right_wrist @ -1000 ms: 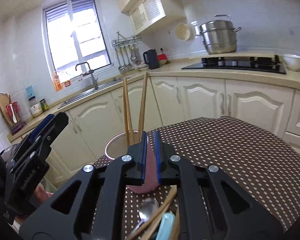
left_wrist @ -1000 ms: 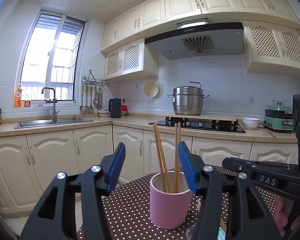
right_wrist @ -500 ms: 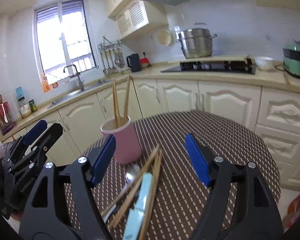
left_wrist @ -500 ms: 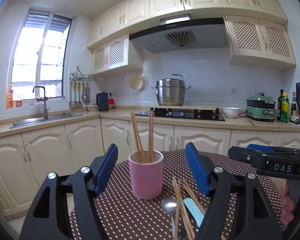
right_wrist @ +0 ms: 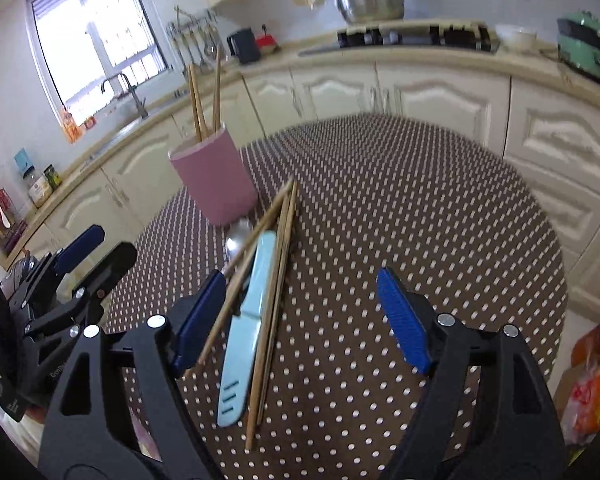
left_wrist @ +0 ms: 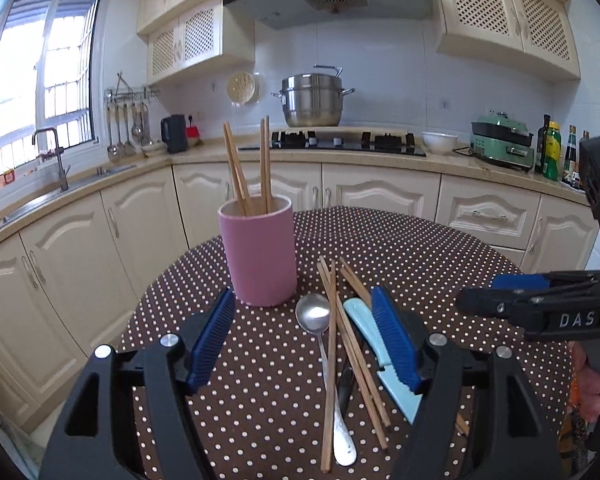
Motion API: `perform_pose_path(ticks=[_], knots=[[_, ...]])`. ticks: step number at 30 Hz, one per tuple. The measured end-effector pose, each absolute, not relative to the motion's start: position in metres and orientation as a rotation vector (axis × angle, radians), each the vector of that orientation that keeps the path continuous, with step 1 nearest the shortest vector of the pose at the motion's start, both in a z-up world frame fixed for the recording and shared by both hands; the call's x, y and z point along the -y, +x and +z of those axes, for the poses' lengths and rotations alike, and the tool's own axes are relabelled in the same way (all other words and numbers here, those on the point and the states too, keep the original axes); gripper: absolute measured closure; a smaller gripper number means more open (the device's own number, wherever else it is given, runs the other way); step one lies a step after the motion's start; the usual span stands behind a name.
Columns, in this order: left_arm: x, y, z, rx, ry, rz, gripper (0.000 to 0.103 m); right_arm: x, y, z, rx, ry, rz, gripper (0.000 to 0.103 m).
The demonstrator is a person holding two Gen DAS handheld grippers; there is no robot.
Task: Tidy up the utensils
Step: 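Open both tools and move them back down to the chopstick pile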
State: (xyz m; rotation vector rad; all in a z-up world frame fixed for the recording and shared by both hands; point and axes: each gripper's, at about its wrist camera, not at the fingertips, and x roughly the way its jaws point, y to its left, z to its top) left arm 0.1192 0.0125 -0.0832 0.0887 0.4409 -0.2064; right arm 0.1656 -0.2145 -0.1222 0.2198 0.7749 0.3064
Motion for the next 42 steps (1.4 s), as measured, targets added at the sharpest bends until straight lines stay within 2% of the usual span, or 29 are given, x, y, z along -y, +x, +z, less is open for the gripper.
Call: perform_pose_path(ticks=[6,8,24,27,28,29,31,34,42], knots=[[-0.016,0.126,-0.100,-0.498,0.101,-0.203,0.033,0.208,0.178,-0.145,-0.842,0.225,0.301,0.027],[-0.016,0.127,-0.103,-0.514,0.105,-0.205,0.033,0.205,0.184,-0.152,-0.866,0.217,0.302,0.035],[-0.012,0.134,-0.110,-0.475,0.166,-0.144,0.033,0.163,0.229,-0.172,-0.910,0.054,0.251,0.037],[-0.011,0.139,-0.115,-0.500,0.178,-0.144,0.033,0.151,0.236,-0.172,-0.930,0.021,0.268,0.051],[-0.011,0.140,-0.116,-0.505,0.183,-0.141,0.033,0.149,0.237,-0.173,-0.943,-0.003,0.261,0.065],[-0.011,0.142,-0.118,-0.512,0.187,-0.137,0.033,0.143,0.238,-0.172,-0.934,-0.051,0.228,0.073],[-0.010,0.145,-0.121,-0.529,0.189,-0.142,0.033,0.135,0.243,-0.173,-0.924,-0.088,0.232,0.074],[-0.010,0.149,-0.124,-0.553,0.179,-0.148,0.033,0.136,0.251,-0.173,-0.935,-0.041,0.246,0.096],[-0.010,0.175,-0.132,-0.691,0.148,-0.226,0.033,0.170,0.255,-0.178,-0.941,0.101,0.312,0.097]])
